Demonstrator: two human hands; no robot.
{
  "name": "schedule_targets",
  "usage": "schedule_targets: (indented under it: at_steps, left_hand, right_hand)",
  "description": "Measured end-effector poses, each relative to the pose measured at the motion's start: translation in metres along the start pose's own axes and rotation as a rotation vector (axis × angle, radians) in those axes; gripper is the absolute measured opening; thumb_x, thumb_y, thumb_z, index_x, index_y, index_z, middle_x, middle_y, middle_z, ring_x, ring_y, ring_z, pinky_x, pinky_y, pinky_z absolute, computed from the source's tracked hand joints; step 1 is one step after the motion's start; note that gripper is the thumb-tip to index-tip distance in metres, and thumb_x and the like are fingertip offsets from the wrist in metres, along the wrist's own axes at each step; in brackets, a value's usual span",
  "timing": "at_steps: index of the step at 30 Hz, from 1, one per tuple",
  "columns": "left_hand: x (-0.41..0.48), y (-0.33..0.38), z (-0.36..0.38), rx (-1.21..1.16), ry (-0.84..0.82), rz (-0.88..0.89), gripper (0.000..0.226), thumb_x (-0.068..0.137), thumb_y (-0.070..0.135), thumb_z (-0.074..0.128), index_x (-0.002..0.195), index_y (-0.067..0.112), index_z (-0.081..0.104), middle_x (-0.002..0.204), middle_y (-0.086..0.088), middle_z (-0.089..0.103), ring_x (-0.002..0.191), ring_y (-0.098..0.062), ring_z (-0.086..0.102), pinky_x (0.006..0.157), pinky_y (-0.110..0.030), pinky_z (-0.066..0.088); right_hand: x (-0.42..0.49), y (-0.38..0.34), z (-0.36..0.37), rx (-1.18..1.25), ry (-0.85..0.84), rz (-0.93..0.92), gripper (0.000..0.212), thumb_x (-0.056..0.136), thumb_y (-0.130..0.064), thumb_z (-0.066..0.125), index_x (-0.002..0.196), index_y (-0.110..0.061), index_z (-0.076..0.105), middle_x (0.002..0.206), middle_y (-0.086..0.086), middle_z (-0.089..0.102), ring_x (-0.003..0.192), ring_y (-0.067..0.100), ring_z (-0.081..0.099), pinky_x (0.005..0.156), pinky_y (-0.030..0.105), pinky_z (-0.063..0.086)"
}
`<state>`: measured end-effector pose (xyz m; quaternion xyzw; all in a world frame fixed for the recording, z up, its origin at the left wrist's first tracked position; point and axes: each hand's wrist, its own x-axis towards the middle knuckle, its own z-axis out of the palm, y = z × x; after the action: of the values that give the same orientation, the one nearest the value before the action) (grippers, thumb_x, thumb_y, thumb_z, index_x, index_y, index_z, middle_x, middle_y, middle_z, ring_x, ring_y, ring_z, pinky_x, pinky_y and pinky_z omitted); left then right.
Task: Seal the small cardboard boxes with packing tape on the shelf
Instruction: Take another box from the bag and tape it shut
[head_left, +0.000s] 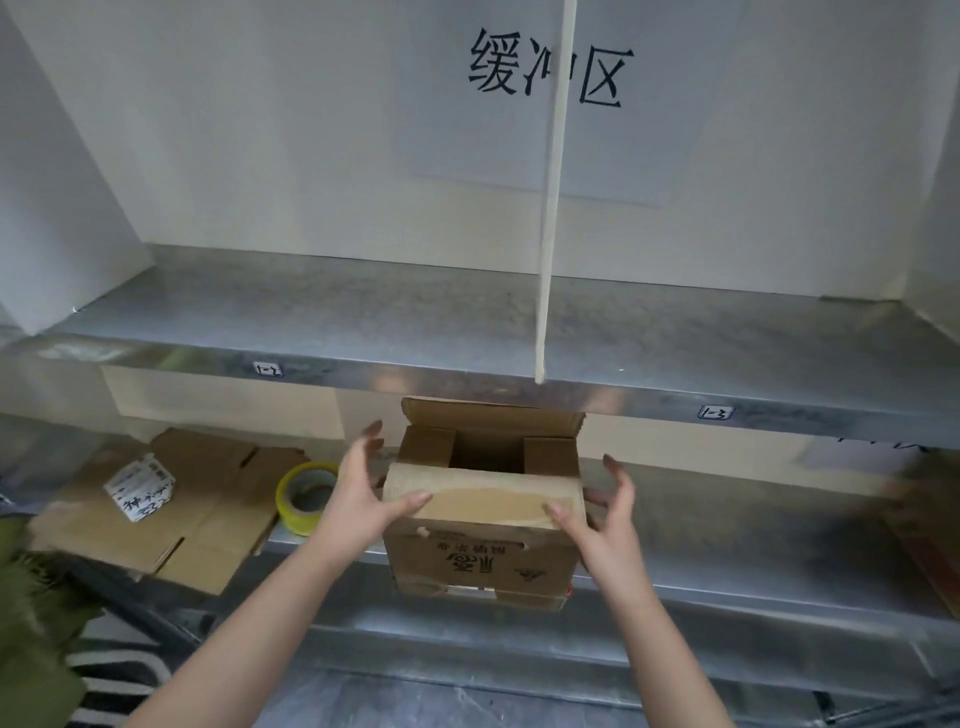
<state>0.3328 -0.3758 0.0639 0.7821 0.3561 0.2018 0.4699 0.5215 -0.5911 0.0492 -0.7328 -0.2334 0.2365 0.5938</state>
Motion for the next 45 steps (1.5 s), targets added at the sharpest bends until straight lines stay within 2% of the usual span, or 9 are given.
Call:
schedule_targets:
  at_steps: [4,6,10,14,18,21,29,34,45]
  left_hand:
    - [0.037,0.010,-0.024,0.021,-0.289,-0.098,0.119,0.067,0.034,0.087,0.145,0.055,0.000,0.159,0.009,0.012,0.145,-0.022,0.018,0.117,-0.042,0.022]
    - [0.050,0.011,-0.032,0.034,-0.413,-0.130,0.126,0.066,0.032,0.088,0.143,0.058,-0.007,0.160,0.012,0.007,0.147,-0.023,0.015,0.116,-0.039,0.023]
    - [0.060,0.013,-0.034,-0.003,-0.480,-0.108,0.105,0.071,0.033,0.085,0.145,0.049,0.013,0.155,0.010,0.024,0.141,-0.019,0.027,0.103,-0.025,0.032]
    - [0.037,0.000,-0.027,0.018,-0.332,-0.013,0.055,0.070,0.053,0.077,0.118,0.051,0.050,0.136,0.018,0.046,0.127,-0.006,0.042,0.101,-0.026,0.036]
    - [0.006,-0.011,-0.007,-0.009,-0.306,0.069,0.058,0.069,0.064,0.070,0.123,0.057,0.050,0.130,0.036,0.045,0.115,0.024,0.039,0.103,-0.024,0.034]
    - [0.000,-0.007,0.020,-0.017,-0.283,0.107,0.057,0.072,0.061,0.071,0.125,0.055,0.051,0.132,0.031,0.047,0.115,0.027,0.036,0.099,-0.017,0.032]
    - [0.021,-0.012,0.031,-0.010,-0.224,0.044,0.052,0.080,0.050,0.072,0.125,0.057,0.046,0.141,0.015,0.047,0.131,-0.006,0.041,0.111,-0.033,0.034]
    - [0.026,-0.017,0.020,-0.018,-0.228,0.017,0.051,0.078,0.054,0.072,0.122,0.061,0.048,0.142,0.016,0.045,0.130,-0.006,0.040,0.109,-0.031,0.035]
    - [0.023,-0.016,0.019,-0.113,-0.230,-0.022,0.053,0.070,0.047,0.079,0.117,0.054,0.056,0.129,0.023,0.054,0.123,-0.004,0.050,0.107,-0.032,0.042]
  right_hand:
    - [0.032,-0.018,-0.010,-0.007,-0.224,0.148,0.133,0.058,-0.033,0.091,0.146,-0.057,-0.005,0.160,-0.003,0.012,0.144,0.028,0.024,0.112,0.052,0.035]
    - [0.046,-0.026,-0.013,-0.026,-0.347,0.196,0.142,0.049,-0.034,0.093,0.145,-0.059,-0.008,0.159,-0.013,0.008,0.144,0.027,0.023,0.106,0.050,0.043]
    - [0.061,-0.034,-0.018,0.018,-0.420,0.181,0.111,0.049,-0.030,0.095,0.133,-0.056,0.026,0.131,-0.021,0.039,0.108,0.009,0.051,0.074,0.035,0.058]
    - [0.039,-0.014,-0.012,0.001,-0.265,0.103,0.068,0.062,-0.040,0.089,0.120,-0.049,0.054,0.138,-0.006,0.050,0.122,0.027,0.053,0.096,0.048,0.053]
    - [0.005,0.005,-0.016,-0.033,-0.103,-0.051,0.065,0.070,-0.040,0.079,0.130,-0.042,0.053,0.136,-0.027,0.050,0.130,0.001,0.045,0.113,0.043,0.037]
    - [-0.001,0.012,-0.036,-0.018,-0.058,-0.029,0.061,0.070,-0.040,0.077,0.126,-0.049,0.053,0.129,-0.040,0.048,0.120,-0.020,0.040,0.114,0.038,0.035]
    - [0.022,0.020,-0.026,0.123,-0.031,0.011,0.057,0.081,-0.023,0.077,0.120,-0.058,0.055,0.135,-0.028,0.048,0.135,0.006,0.038,0.093,0.034,0.046]
    - [0.031,0.022,-0.013,0.158,-0.042,0.016,0.061,0.082,-0.012,0.075,0.118,-0.058,0.056,0.135,-0.025,0.048,0.137,0.010,0.036,0.112,0.038,0.036]
    - [0.024,0.028,-0.008,0.229,-0.014,0.038,0.063,0.082,-0.001,0.071,0.125,-0.045,0.056,0.140,-0.011,0.053,0.134,0.015,0.045,0.112,0.049,0.039]
